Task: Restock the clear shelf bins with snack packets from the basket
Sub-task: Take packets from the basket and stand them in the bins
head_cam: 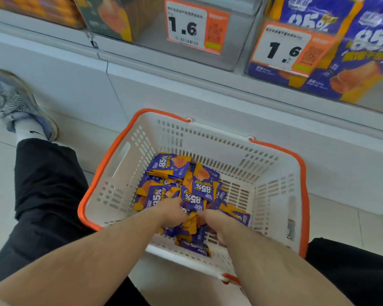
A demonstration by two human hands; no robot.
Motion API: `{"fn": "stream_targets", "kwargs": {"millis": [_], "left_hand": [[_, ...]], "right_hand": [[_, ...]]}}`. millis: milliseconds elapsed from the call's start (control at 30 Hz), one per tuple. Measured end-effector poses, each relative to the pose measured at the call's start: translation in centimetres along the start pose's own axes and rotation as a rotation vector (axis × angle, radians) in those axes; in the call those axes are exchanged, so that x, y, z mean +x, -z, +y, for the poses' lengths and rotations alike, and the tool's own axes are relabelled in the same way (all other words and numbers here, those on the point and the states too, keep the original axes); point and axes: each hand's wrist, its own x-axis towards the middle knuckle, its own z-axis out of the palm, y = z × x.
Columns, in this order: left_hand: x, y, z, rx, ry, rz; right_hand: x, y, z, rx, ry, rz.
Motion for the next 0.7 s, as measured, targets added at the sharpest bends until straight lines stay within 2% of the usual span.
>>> {"fn": "stream_targets", "kwargs": {"millis": [100,200,267,367,433,500,533,600,700], "left_hand": [[-0.7,0.3,1.3,-0.291,0.056,0.05],[-1.2,-0.3,4.0,-0.747,0.103,0.128],[-2.5,-0.5,6.0,-1.139,0.157,0.05],[-3.0,-0.5,8.2,-1.516,0.25,-0.108],[-2.7,-0.3,9.5,-1.734,0.206,-0.163],[-2.3,0.3,10.4,-1.771,0.09,-0.05],[-2.2,0.8,10.7,-1.719,0.023,0.037],[-2.4,2.1,11.0,-1.528,-0.124,0.226],[-4.3,4.5,12.2,-1.198,-0.414,0.36]], "right_hand": [[-0.9,2.4,-0.9,-0.016,0.083,0.137],[-2.4,6.1,-2.3,0.051,0.128,0.218],[-3.7,7.8,-3.4,0.162,0.135,0.195],[-6.9,8.9,-5.2,0.296,0.205,0.15],[-9.3,9.3,-6.2,0.299,0.261,0.126],[-11.2,10.0,-6.9,0.209,0.296,0.129],[-12.1,10.5,-7.4,0.137,0.308,0.187],[-13.6,11.9,-8.6,-0.048,0.376,0.375],[-16.1,14.1,-10.6,-0.294,0.506,0.559]]}}
